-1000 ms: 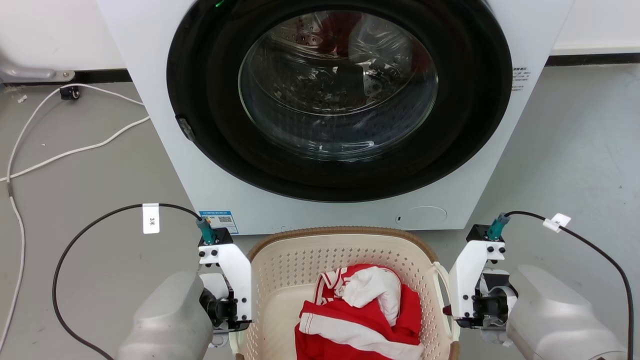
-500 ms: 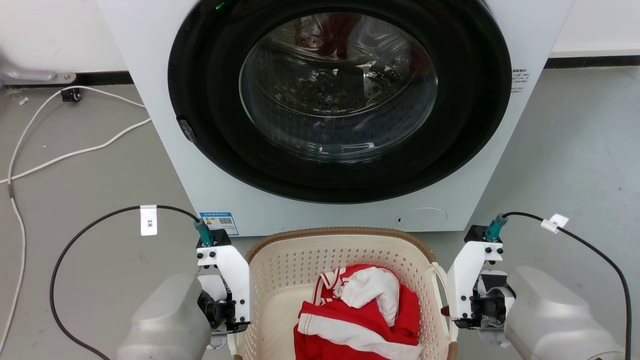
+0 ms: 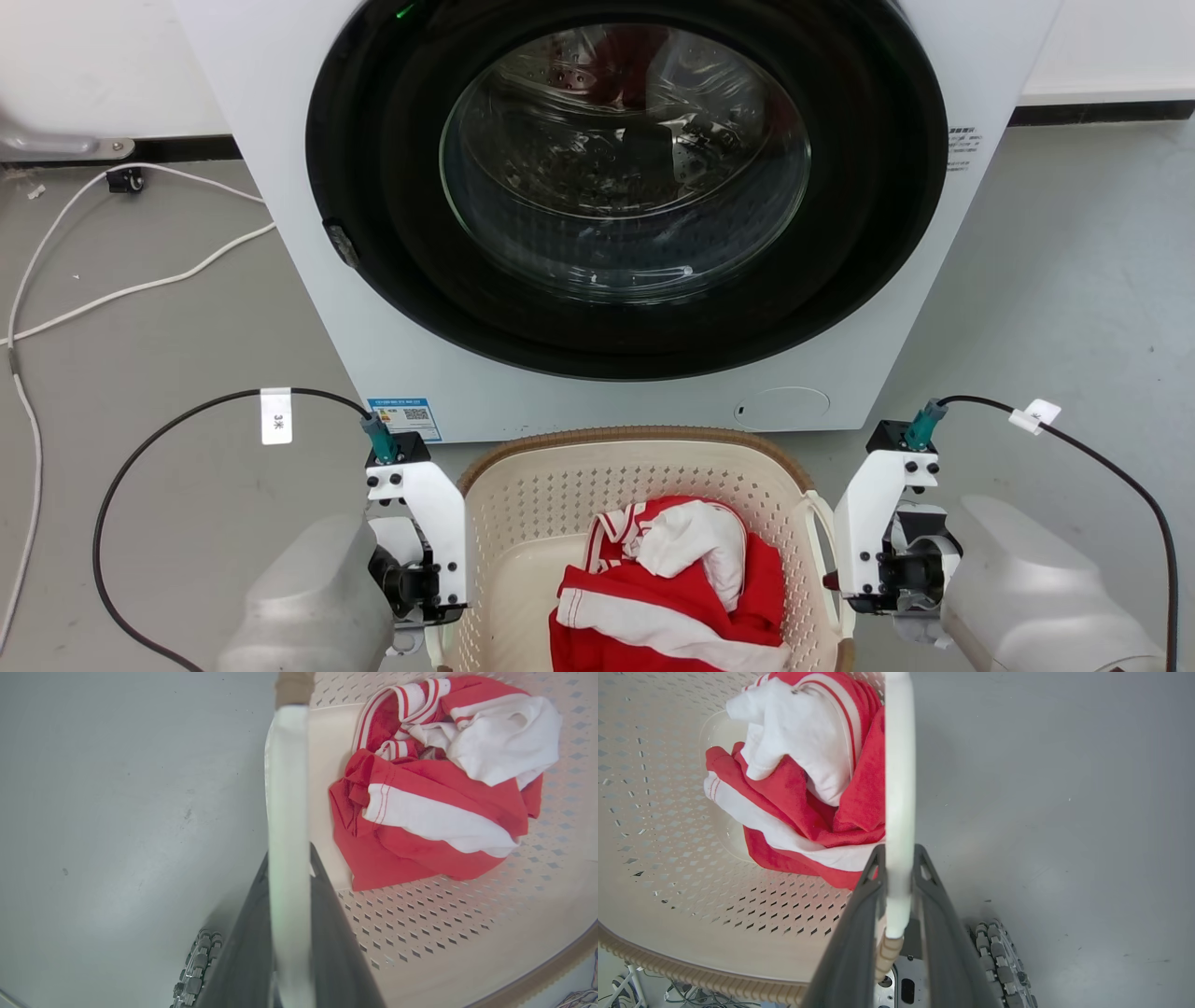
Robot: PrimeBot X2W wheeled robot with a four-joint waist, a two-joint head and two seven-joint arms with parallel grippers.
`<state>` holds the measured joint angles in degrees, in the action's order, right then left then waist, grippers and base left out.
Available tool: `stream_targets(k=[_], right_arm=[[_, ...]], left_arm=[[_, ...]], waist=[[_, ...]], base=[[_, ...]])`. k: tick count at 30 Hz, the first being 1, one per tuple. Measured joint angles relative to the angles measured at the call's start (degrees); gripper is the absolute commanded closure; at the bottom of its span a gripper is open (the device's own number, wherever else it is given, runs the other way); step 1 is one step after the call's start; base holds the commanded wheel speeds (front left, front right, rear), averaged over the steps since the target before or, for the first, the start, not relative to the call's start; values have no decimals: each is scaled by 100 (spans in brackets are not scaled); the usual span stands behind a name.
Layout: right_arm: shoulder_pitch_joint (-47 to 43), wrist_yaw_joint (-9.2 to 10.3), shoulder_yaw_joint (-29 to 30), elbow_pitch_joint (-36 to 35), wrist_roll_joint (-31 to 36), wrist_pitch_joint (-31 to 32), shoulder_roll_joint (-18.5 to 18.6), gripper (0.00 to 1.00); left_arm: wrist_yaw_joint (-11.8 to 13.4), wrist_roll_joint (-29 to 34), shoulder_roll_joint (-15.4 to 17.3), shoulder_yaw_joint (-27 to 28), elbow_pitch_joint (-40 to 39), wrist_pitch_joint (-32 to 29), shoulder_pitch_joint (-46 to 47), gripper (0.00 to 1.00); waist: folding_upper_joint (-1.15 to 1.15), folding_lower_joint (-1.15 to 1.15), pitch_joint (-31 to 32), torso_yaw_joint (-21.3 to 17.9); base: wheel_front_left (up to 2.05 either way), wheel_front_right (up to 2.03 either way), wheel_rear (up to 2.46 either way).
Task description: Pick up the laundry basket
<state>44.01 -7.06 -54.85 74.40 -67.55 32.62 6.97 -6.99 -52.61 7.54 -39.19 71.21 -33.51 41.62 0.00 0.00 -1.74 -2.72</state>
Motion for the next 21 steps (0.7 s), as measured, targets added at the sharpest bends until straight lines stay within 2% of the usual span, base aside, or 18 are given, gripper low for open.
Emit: stream_targets(k=[21], right_arm=[[-9, 0, -20, 4, 13, -23, -4, 100]], left_arm=[[0, -236, -11, -175, 80, 93, -20, 100]], waist=[[0, 0, 80, 5]], base=[[0, 0, 0]])
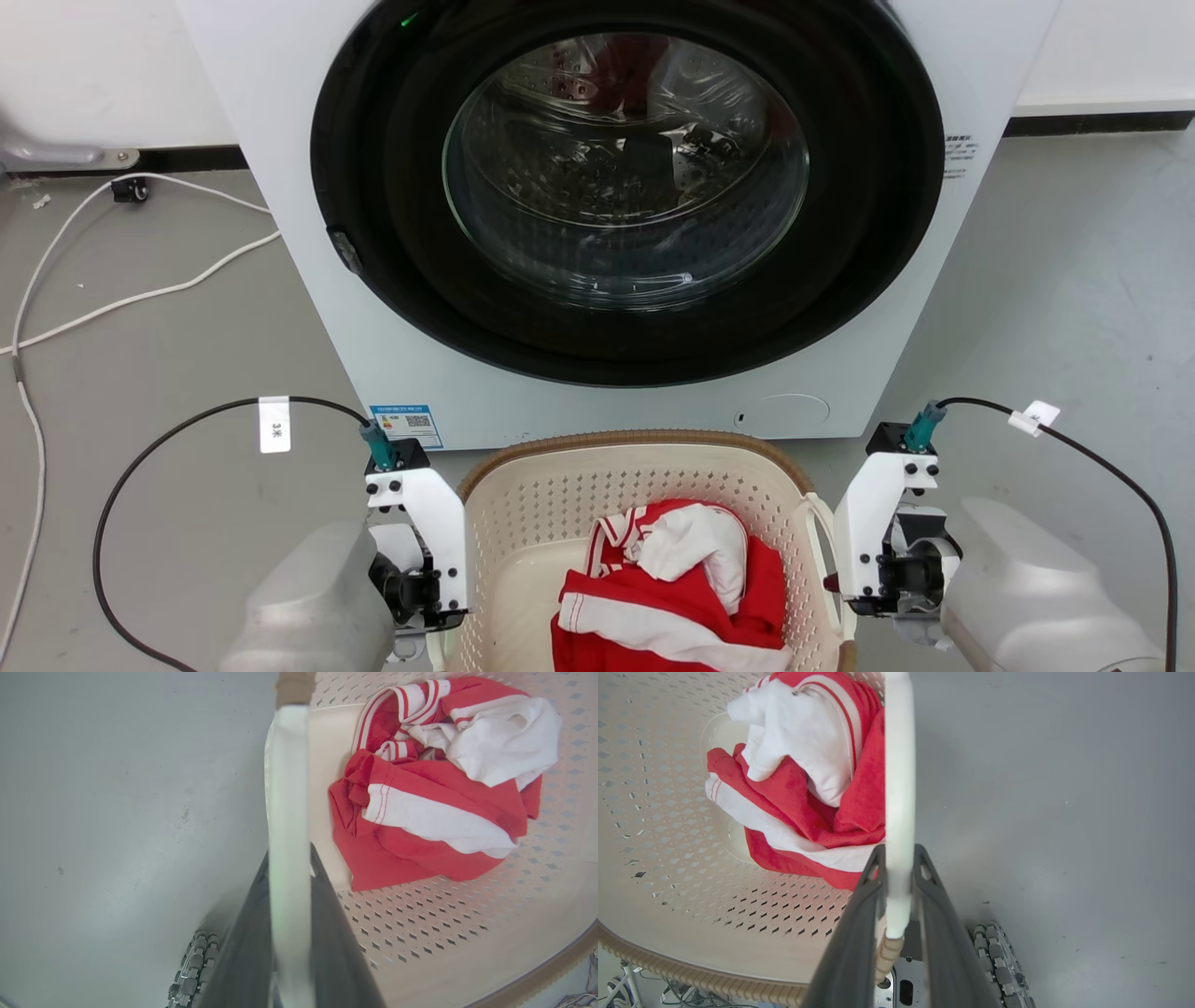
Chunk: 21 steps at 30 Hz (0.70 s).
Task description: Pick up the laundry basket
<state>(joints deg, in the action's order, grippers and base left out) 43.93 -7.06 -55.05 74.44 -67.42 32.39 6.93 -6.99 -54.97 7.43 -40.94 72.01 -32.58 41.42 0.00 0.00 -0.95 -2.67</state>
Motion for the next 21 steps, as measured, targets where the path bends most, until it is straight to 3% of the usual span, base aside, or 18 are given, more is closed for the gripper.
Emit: stream_targets(k=[21], right_arm=[[-17, 0, -1, 2, 44, -15, 9, 100]], left_arm=[[0, -183, -21, -155, 52, 66, -10, 100]], waist=[[0, 0, 45, -10]], base=[[0, 0, 0]])
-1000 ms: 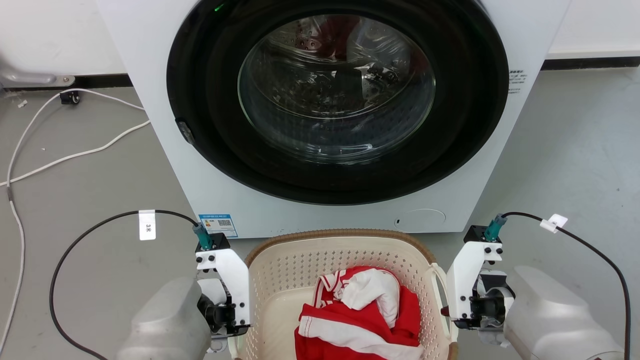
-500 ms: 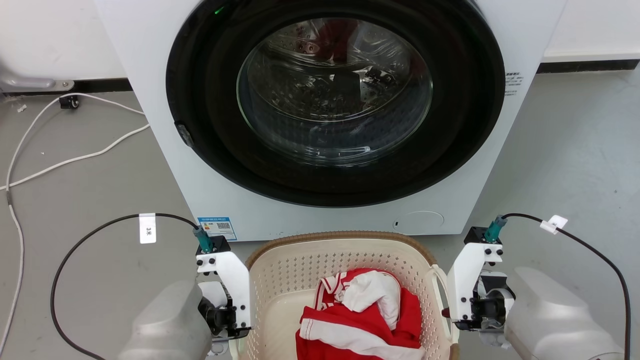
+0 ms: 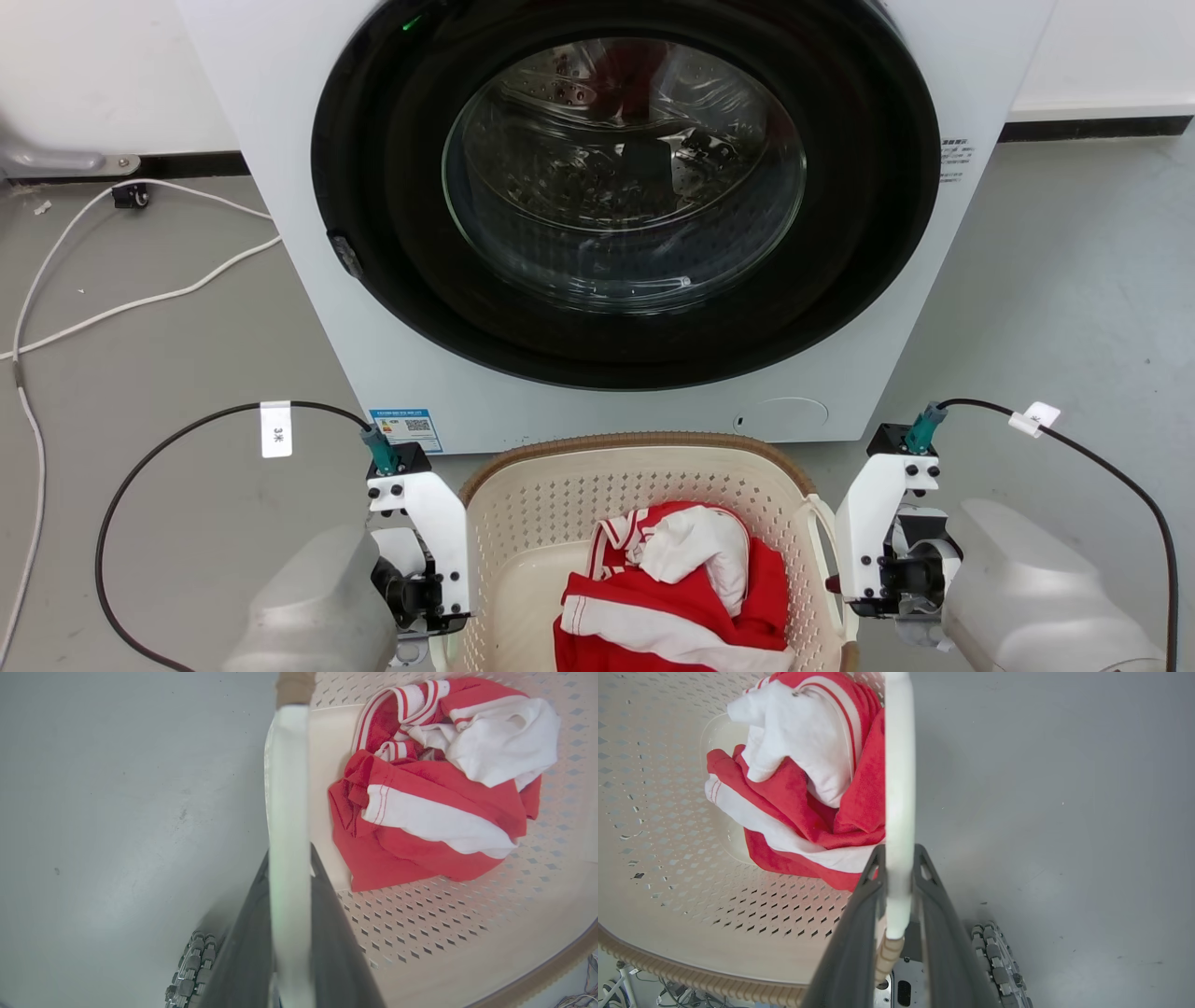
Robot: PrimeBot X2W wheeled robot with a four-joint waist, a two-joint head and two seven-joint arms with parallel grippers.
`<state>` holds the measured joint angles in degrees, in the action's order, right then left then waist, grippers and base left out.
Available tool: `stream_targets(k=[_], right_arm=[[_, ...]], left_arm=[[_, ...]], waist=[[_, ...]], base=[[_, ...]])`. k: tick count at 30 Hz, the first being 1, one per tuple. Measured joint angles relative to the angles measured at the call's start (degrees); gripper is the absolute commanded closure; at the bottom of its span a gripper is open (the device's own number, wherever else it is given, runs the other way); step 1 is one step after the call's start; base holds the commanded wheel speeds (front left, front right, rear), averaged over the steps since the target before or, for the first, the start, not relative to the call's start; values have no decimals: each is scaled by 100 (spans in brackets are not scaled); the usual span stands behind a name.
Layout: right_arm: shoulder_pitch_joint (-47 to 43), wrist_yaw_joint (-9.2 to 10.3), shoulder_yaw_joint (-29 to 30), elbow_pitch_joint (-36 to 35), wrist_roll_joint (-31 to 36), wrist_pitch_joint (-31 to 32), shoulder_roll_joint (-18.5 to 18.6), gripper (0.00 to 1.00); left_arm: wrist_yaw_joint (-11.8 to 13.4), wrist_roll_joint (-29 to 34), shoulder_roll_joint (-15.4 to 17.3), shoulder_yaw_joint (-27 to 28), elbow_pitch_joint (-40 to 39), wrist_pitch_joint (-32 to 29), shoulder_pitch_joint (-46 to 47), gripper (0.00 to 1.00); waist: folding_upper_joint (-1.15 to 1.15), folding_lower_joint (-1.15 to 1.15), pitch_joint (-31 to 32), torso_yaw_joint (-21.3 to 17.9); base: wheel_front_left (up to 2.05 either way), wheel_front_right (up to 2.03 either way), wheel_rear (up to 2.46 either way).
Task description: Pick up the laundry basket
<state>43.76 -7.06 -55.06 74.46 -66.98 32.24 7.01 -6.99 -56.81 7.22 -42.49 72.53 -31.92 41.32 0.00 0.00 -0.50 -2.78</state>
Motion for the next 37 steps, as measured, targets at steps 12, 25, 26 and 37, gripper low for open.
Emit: stream_targets(k=[12, 25, 26, 37], right_arm=[[-1, 0, 7, 1, 18, 2, 1, 100], [-10, 0, 35, 1, 35, 8, 0, 100], [-10, 0, 37, 1, 36, 8, 0, 100], [-17, 0, 52, 1, 44, 9, -4, 100]], left_arm=[[0, -105, 7, -85, 8, 69, -1, 100], [0, -233, 8, -115, 57, 145, -9, 100], [0, -238, 7, -119, 64, 145, -9, 100], [0, -296, 5, -172, 87, 186, -9, 100]], waist=[[0, 0, -18, -26], [0, 0, -20, -35], [0, 0, -23, -36], [0, 0, -39, -73]], base=[[0, 0, 0], [0, 0, 0], [0, 0, 0], [0, 0, 0]])
